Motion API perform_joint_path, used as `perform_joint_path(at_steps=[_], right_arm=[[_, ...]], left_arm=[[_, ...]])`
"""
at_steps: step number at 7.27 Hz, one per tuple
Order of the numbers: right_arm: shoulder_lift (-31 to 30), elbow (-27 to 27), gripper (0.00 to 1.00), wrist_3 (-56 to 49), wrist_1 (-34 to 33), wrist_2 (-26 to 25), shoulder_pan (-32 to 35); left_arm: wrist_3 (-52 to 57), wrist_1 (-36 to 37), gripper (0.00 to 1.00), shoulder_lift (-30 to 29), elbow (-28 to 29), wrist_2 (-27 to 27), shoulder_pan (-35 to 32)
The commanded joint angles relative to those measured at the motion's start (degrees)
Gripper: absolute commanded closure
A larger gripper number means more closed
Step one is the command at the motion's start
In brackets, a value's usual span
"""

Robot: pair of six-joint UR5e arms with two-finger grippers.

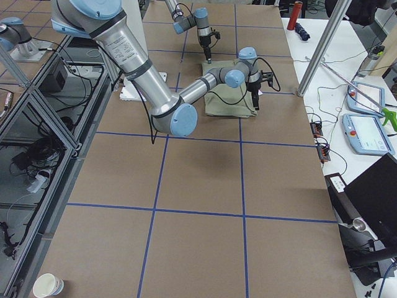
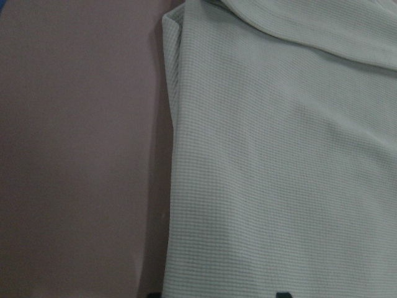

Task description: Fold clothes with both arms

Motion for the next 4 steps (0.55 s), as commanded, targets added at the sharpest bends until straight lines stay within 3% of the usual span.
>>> perform_joint_path(at_steps=[1,2,4], right_arm=[[-0.2,0.5,0.0,0.2,-0.1,-0.1,0.0],[-0.6,1.1,0.0,0.2,-0.1,-0.1,0.0],[-0.7,1.2,0.0,0.2,-0.1,-0.1,0.0]], left_arm=[[0.0,0.1,0.31,0.3,-0.1,-0.2,0.4],[-0.1,0.1,0.32,0.3,-0.3,-0.2,0.6],[-0.6,0.1,0.46,0.1,-0.4,-0.2,1.5]])
